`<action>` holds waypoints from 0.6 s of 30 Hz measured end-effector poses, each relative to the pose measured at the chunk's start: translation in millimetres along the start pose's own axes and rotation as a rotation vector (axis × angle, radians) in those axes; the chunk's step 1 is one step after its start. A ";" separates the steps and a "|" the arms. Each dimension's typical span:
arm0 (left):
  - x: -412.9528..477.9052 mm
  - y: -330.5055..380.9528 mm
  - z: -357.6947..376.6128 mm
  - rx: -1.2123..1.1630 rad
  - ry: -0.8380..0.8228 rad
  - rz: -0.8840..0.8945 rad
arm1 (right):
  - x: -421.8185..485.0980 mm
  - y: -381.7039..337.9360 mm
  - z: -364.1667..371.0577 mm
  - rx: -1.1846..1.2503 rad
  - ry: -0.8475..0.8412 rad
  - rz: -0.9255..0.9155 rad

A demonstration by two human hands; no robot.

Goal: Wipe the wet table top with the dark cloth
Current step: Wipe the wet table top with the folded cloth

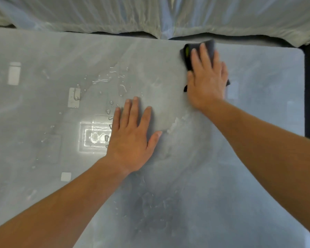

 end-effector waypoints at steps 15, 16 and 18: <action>-9.9 -19.2 -1.2 -0.174 -0.054 0.000 | -145.4 -44.8 26.4 -0.018 -0.064 -0.211; -12.2 -21.1 -3.0 -0.195 -0.035 0.014 | -163.9 -46.4 28.6 -0.041 -0.104 -0.315; -22.2 -26.6 -8.2 -0.185 0.007 0.034 | -163.2 -35.1 26.2 -0.052 -0.148 -0.418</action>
Point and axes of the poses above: each hand's wrist, its own x-axis towards the middle knuckle, its own z-axis out of the palm, y = z × x, the point moved 5 cm from there along x, towards the middle knuckle, and after that the axes turned 1 degree about -x, right-handed, at the moved point
